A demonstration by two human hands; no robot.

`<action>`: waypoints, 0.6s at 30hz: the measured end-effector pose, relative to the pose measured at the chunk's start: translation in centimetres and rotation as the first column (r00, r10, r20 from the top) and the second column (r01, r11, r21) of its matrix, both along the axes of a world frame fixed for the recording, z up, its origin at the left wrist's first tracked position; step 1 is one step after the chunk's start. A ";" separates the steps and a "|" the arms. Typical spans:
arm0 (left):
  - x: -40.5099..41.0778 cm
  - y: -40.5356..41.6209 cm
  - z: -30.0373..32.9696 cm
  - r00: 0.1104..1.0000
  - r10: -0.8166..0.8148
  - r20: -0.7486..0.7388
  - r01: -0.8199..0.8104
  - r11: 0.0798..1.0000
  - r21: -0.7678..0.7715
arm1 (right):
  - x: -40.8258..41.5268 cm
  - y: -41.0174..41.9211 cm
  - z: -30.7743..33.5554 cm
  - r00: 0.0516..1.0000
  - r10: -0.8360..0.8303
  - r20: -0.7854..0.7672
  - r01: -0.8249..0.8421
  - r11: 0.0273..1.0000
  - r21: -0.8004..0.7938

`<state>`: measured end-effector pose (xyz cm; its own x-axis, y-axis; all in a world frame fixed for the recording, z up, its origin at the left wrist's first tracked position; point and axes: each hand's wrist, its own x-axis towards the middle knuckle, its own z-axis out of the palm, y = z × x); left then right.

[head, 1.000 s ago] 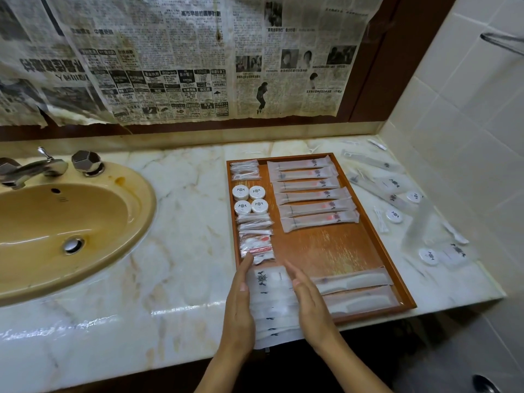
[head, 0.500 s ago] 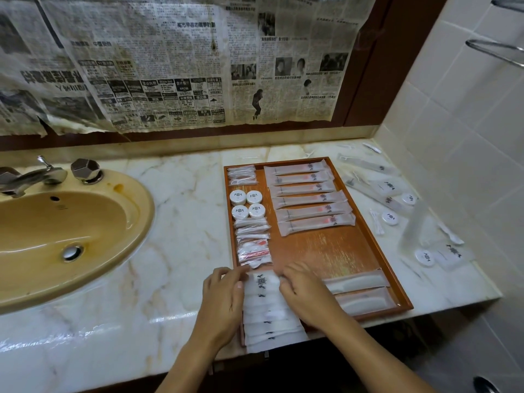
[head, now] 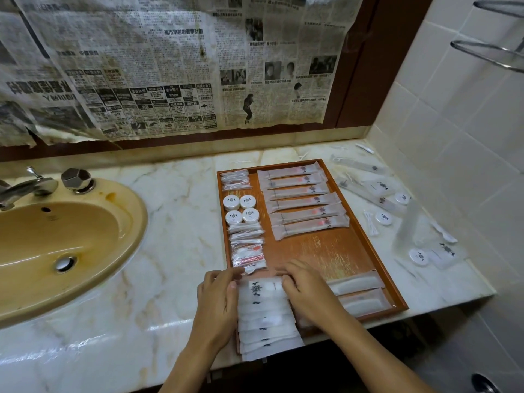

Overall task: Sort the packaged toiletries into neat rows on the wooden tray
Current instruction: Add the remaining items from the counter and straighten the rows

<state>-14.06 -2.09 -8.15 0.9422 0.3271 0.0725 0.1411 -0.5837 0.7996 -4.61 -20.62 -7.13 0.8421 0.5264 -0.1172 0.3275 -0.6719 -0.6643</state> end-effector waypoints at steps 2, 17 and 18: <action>0.9 0.1 0.4 1.000 -0.023 0.014 0.022 0.999 0.024 | 0.6 -0.6 0.6 0.999 -0.046 -0.007 0.046 0.998 0.032; 16.9 -7.9 5.6 0.953 -0.298 0.051 0.291 0.951 0.106 | 10.2 -10.3 4.7 0.899 -0.438 0.023 0.419 0.873 0.249; 18.1 -8.8 5.8 0.948 -0.316 0.048 0.308 0.944 0.121 | 10.9 -11.2 4.5 0.885 -0.464 0.031 0.443 0.861 0.249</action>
